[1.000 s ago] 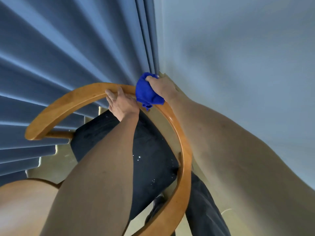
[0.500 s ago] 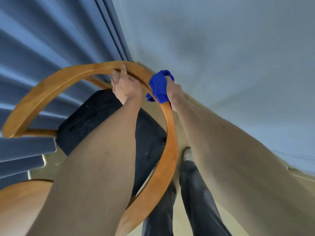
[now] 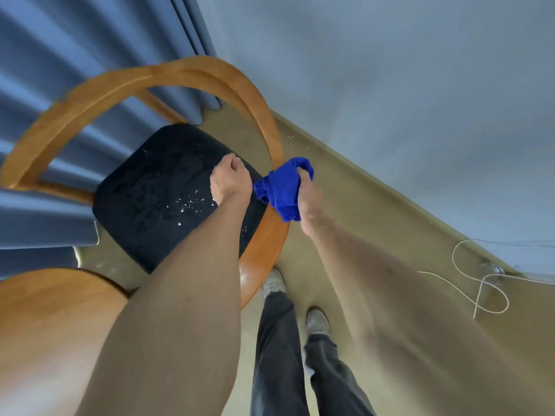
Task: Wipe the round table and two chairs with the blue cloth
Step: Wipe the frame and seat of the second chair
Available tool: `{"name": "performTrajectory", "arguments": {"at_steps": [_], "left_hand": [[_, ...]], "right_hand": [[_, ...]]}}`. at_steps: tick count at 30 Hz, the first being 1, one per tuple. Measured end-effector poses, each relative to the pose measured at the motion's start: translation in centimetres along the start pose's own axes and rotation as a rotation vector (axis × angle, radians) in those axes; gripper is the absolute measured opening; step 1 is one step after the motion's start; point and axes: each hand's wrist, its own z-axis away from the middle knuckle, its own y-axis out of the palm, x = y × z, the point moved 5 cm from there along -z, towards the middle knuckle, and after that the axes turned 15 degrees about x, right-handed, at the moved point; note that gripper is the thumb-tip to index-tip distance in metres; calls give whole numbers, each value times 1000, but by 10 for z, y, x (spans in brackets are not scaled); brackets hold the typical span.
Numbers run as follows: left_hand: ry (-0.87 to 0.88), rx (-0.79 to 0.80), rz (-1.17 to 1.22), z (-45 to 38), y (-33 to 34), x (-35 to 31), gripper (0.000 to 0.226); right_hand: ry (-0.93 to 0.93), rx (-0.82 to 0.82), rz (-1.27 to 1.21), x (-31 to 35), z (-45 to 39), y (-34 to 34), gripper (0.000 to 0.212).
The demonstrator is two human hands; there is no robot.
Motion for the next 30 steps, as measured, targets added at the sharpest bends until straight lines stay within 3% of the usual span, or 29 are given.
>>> {"name": "performTrajectory", "arguments": {"at_steps": [6,16,24,30], "left_hand": [[-115,13,-27,47,-12,61,27],[-146,27,-25,111,-50,147,30],[-164,1,-20,145,-105,234,35],[-114,38,33,161,-130,285,33]], "right_hand": [[-109,-126,-20,-29,42,2,22],[-205,-351,-34,-133,115,26,27],[-282,-522,-45,-232,170,94,22],[-273,-525,-93,-301,196,153,13]]}}
